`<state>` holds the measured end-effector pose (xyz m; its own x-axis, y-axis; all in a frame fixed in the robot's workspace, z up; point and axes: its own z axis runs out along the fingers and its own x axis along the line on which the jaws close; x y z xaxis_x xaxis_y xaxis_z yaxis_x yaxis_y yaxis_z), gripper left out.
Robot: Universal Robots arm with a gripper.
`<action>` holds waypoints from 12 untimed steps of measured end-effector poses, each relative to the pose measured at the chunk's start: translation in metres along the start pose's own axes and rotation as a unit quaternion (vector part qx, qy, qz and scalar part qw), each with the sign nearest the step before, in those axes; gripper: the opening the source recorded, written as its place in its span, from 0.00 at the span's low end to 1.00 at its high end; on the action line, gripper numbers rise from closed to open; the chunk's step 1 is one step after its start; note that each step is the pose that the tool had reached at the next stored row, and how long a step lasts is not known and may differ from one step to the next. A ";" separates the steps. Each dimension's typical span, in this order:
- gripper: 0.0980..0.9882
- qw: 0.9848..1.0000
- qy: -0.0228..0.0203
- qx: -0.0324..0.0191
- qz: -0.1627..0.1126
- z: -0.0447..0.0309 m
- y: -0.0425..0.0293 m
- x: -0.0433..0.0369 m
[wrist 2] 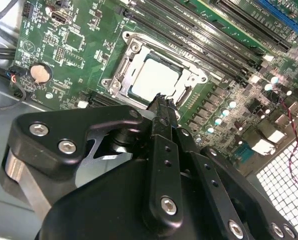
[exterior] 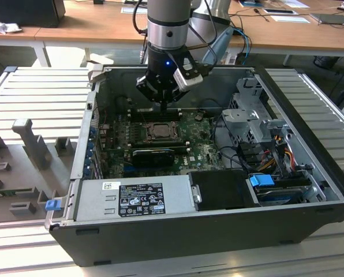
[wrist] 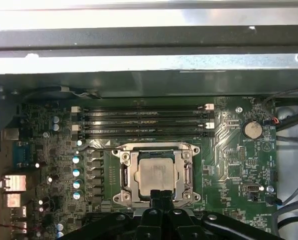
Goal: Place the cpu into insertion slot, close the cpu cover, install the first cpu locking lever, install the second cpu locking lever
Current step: 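Install the first cpu locking lever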
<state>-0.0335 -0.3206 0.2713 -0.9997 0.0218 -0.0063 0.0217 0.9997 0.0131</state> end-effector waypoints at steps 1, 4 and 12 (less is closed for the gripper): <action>0.01 1.000 0.000 0.000 0.000 0.0001 -0.0001 0.0018; 0.01 1.000 -0.002 -0.001 0.000 0.0008 -0.0004 0.0183; 0.01 0.999 -0.001 -0.008 -0.033 0.0029 -0.0005 0.0221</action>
<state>-0.0556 -0.3207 0.2682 -0.9989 -0.0450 -0.0094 -0.0453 0.9986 0.0288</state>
